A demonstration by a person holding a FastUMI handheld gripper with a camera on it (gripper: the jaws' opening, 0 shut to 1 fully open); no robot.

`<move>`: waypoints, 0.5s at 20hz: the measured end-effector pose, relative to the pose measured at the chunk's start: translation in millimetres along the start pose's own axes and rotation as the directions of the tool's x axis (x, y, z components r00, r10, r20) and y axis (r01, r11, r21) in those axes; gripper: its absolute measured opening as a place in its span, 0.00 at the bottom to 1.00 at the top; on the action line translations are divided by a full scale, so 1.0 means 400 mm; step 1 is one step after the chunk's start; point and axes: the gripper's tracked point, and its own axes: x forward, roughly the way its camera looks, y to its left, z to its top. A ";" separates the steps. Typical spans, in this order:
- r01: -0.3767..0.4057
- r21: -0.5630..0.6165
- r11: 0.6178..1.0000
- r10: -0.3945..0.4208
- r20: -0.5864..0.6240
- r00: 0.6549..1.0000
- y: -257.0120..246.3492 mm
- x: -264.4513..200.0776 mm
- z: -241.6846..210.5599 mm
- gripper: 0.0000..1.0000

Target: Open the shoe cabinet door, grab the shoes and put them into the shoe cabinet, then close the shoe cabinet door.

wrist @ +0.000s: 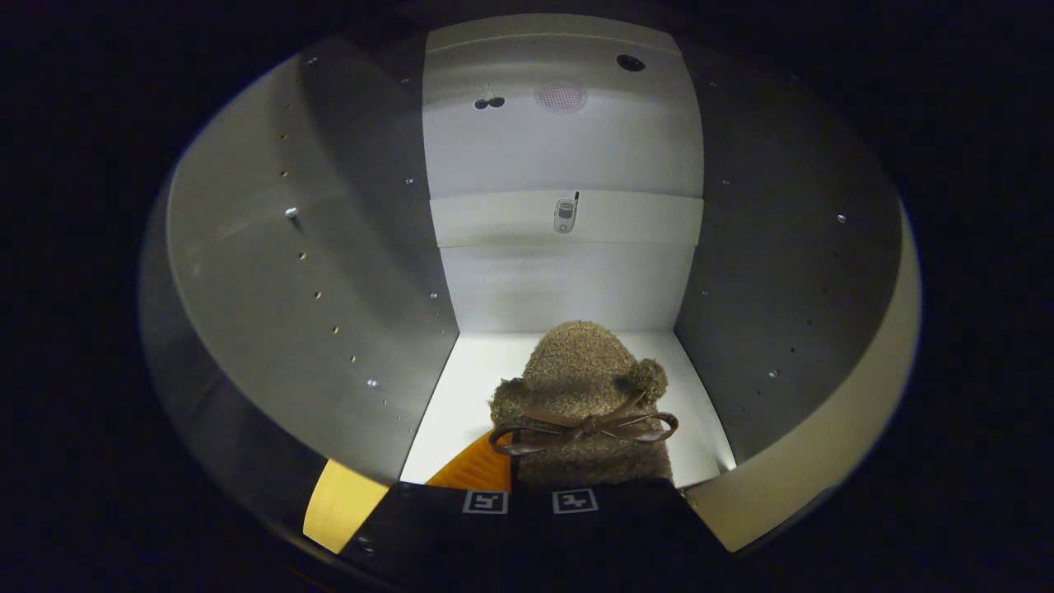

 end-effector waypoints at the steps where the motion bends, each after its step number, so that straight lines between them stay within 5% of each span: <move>1: 0.001 0.002 1.000 -0.001 0.006 1.000 -0.002 0.031 0.011 0.05; 10: 0.037 0.037 0.999 -0.035 -0.067 0.997 -0.046 0.313 -0.010 0.05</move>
